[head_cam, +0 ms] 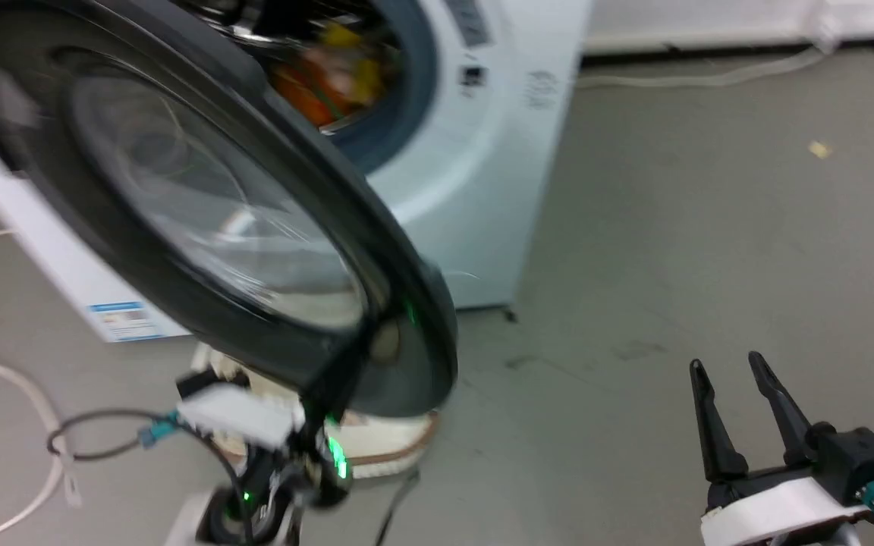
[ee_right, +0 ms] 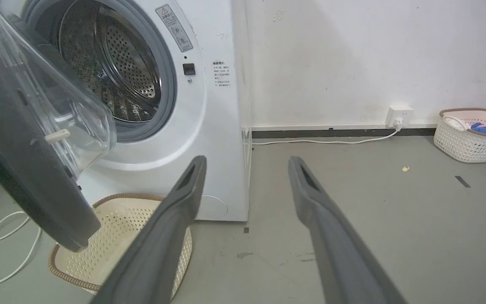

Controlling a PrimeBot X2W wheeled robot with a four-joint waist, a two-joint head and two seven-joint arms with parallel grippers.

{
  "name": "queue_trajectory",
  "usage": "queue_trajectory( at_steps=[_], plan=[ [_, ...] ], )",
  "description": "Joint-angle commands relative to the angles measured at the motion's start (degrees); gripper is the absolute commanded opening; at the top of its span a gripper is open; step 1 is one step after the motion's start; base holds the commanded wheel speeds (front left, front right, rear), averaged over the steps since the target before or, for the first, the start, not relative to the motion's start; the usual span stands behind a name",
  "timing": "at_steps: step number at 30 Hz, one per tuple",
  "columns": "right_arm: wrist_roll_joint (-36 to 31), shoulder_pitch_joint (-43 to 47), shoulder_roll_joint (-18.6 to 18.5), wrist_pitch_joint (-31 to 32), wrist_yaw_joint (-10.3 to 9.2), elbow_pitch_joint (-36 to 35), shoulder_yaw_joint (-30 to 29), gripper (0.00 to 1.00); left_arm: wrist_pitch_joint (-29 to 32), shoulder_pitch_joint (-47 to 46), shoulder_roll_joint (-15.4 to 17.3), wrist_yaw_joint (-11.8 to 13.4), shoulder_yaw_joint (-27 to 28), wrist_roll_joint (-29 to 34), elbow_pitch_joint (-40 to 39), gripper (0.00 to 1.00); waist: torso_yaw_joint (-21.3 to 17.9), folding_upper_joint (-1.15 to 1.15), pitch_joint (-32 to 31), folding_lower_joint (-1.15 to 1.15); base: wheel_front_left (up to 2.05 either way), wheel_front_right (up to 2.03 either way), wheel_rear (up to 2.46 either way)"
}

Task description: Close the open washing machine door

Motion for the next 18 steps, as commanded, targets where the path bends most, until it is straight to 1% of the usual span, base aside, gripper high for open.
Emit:
queue_trajectory(
  at_steps=[1, 6, 10, 14, 18],
  plan=[
    [0.42, -0.86, 0.18, -0.25, 0.05, 0.08, 0.26, 1.00, -1.97, -2.74, -0.03, -0.26, -0.52, -1.10, 0.83, 0.00, -5.46, 0.00, 4.47, -0.01, 0.00, 0.00, 0.00],
    [1.24, -1.82, 0.58, -0.25, 0.05, 0.58, 1.37, 1.00, -9.95, -12.15, -0.03, -0.27, -1.73, -3.91, 5.83, 0.00, -9.25, 0.00, 6.91, -0.01, 0.00, 0.00, 0.00],
    [1.88, -2.67, 0.78, -0.25, 0.05, 0.89, 2.44, 1.00, -14.93, -18.76, -0.04, -0.27, -2.18, -3.53, 10.52, 0.00, -11.21, 0.00, 7.96, -0.01, 0.00, 0.00, 0.00],
    [2.43, -3.06, 0.88, -0.25, 0.05, 1.02, 2.89, 1.00, -17.31, -22.16, -0.04, -0.27, -2.40, -3.55, 13.65, 0.00, -11.31, 0.00, 7.89, -0.01, 0.00, 0.00, 0.00],
    [4.20, -2.84, 0.92, -0.25, 0.05, -0.38, 3.73, 1.00, -17.83, -21.42, -0.04, -0.27, -2.62, -2.15, 13.96, 0.00, -9.49, 0.00, 6.38, -0.01, 0.00, 0.00, 0.00]
  ],
)
